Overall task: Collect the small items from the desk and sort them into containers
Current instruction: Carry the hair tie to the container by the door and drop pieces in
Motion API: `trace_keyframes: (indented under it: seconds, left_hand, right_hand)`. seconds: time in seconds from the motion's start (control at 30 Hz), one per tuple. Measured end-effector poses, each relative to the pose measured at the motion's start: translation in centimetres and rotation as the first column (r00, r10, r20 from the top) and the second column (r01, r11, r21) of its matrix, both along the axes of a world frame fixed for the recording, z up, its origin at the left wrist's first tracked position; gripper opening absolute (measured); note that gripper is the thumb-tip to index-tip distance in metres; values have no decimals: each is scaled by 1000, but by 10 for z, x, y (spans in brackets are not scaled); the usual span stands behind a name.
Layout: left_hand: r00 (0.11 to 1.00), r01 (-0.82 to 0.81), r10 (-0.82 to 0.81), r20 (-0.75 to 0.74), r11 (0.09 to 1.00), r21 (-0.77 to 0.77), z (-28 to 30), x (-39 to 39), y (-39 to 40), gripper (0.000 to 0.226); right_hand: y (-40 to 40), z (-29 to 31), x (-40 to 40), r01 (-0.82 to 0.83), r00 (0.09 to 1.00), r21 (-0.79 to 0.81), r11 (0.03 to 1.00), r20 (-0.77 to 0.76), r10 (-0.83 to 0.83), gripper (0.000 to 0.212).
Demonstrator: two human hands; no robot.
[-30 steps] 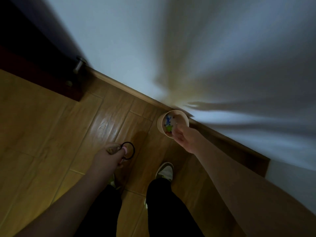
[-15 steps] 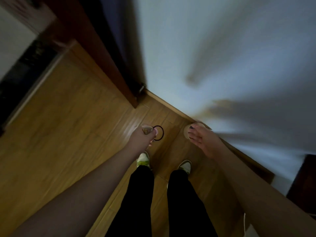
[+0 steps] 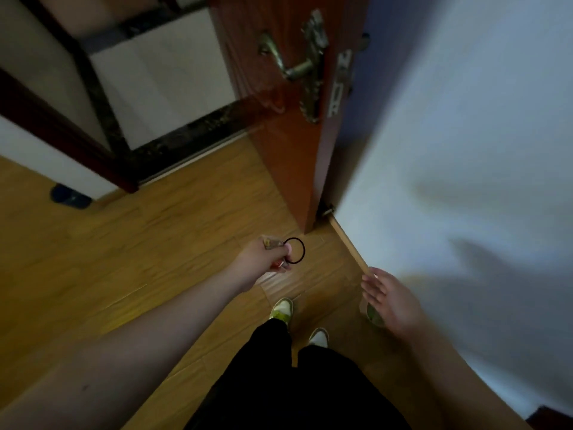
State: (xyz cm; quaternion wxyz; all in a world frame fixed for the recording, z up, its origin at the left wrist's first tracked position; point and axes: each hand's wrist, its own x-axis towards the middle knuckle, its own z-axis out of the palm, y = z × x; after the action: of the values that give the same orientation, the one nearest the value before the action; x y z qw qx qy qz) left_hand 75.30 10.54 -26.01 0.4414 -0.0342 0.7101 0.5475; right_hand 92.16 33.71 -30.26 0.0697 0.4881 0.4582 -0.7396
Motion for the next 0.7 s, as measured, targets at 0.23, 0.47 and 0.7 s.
trace_keyframes:
  seconds: [0.23,0.47,0.7]
  left_hand:
    - [907,-420,418,46,907,27,22,52,-68,16]
    - [751,-660,660,15,751,34,38,96,-131,16]
    - [538,-841,843,5,537,59,48,135,-214,13]
  right_hand:
    - [-7,42,-28,-51,997,-28,998,-58,50,30]
    - [-51,55,-58,-263,964,-52,963,-64,260,25]
    - [-139,68,-87,-486,873,-80,870,-92,479,22]
